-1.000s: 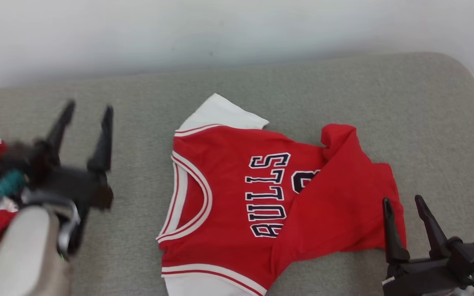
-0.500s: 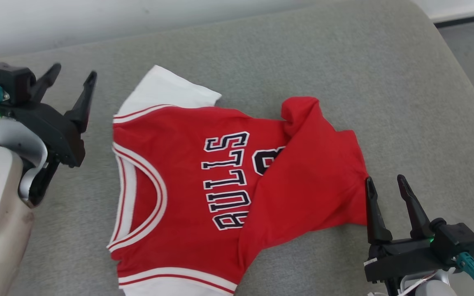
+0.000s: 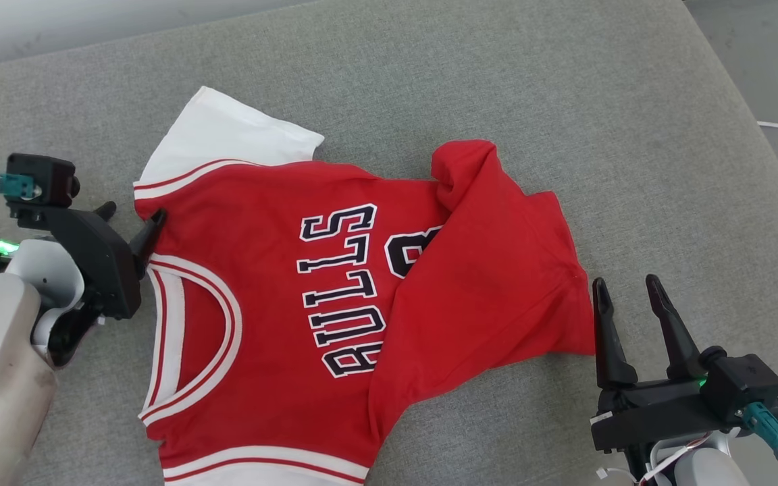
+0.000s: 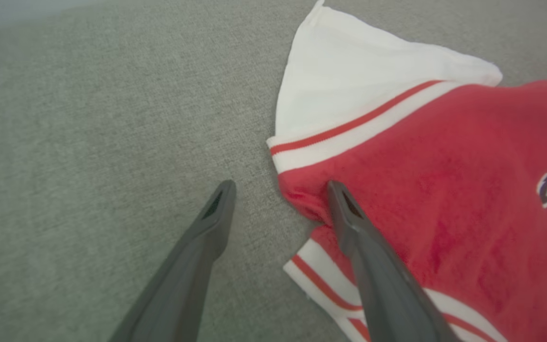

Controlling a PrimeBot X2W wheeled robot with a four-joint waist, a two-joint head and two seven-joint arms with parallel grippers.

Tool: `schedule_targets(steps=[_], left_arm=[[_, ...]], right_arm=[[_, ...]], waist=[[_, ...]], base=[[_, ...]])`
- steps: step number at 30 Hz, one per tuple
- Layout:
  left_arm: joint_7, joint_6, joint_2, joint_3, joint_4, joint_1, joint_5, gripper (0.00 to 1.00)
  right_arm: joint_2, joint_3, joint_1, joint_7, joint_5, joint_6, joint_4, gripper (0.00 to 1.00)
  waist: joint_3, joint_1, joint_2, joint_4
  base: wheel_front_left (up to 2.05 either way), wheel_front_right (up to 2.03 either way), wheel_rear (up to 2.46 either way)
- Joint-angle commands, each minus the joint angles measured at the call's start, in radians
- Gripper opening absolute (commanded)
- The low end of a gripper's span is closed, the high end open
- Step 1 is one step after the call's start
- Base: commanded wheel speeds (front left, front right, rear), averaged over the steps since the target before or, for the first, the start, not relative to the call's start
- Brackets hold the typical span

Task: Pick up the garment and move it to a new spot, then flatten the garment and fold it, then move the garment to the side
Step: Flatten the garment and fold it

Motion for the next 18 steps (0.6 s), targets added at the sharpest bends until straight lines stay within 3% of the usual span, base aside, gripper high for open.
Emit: schedule_targets(steps=[1, 4, 5, 6, 7, 15, 18], left_arm=[[0.013, 0.002, 0.007, -0.026, 0.001, -0.004, -0.015, 1.00], [0.035, 0.002, 0.015, -0.064, 0.008, -0.005, -0.017, 1.00], [0.042, 0.002, 0.018, -0.082, 0.012, -0.006, -0.019, 0.53], [0.038, 0.002, 0.022, -0.094, 0.015, -0.010, -0.021, 0.21], [0.027, 0.002, 0.027, -0.106, 0.015, -0.018, -0.017, 0.00], [-0.094, 0.004, 0.060, -0.136, 0.071, -0.112, 0.015, 0.00], [-0.218, 0.035, 0.083, -0.128, 0.111, -0.172, 0.072, 0.00]], right_arm=[[0.004, 0.002, -0.009, -0.001, -0.006, -0.003, 0.003, 1.00], [0.004, 0.005, -0.014, 0.000, -0.007, -0.003, 0.004, 1.00], [0.004, 0.007, -0.016, -0.001, -0.007, -0.003, 0.005, 1.00], [0.005, 0.008, -0.018, 0.000, -0.007, -0.003, 0.004, 1.00], [0.005, 0.008, -0.020, -0.001, -0.006, -0.003, 0.003, 1.00], [0.006, -0.007, -0.010, 0.000, -0.009, -0.003, -0.005, 1.00], [0.006, -0.006, -0.013, -0.001, -0.009, -0.003, -0.003, 1.00]], waist=[[0.002, -0.0001, -0.0001, 0.001], [0.004, -0.0001, -0.0001, 0.000], [0.005, -0.0001, -0.0001, 0.000], [0.007, -0.0001, -0.0001, -0.001], [0.008, -0.0001, -0.0001, -0.002], [0.003, -0.0001, -0.0001, 0.013], [-0.001, -0.0001, -0.0001, 0.020]], base=[[0.00, 0.00, 0.00], [0.00, 0.00, 0.00], [0.00, 0.00, 0.00], [0.00, 0.00, 0.00], [0.00, 0.00, 0.00], [0.00, 0.00, 0.00], [0.00, 0.00, 0.00]])
